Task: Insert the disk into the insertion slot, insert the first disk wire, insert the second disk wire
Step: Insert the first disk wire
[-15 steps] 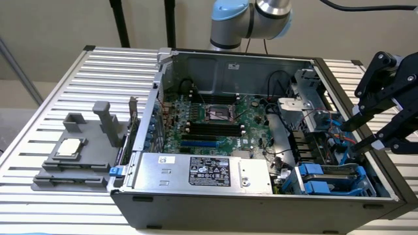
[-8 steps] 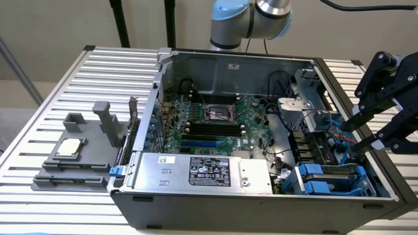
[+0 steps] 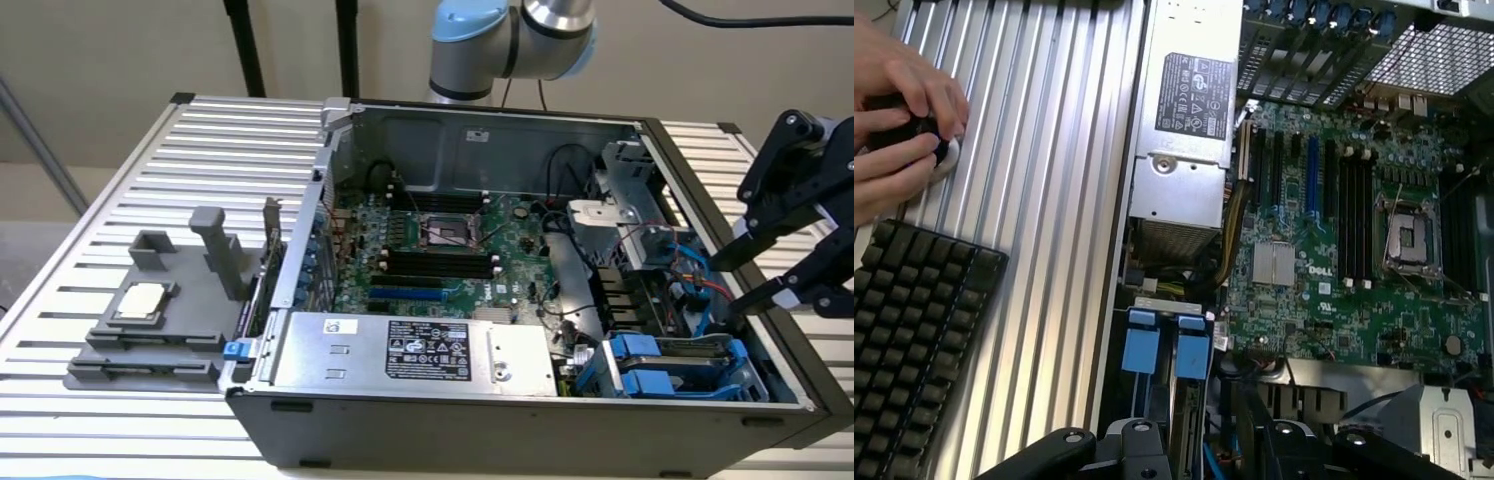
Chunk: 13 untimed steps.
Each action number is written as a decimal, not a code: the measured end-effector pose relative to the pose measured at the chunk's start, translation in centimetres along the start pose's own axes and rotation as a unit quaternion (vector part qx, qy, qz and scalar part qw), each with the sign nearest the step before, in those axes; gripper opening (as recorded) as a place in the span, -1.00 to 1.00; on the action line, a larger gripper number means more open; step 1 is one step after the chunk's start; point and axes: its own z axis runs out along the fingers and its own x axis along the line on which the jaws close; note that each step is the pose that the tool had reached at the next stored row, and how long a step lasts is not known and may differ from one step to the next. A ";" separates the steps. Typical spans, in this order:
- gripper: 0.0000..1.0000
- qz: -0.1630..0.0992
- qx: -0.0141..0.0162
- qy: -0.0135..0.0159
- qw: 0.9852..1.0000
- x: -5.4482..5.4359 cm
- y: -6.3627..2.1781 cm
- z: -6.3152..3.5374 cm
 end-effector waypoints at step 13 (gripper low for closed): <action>-0.20 -0.011 0.028 0.005 1.000 0.2 -1.12 0.70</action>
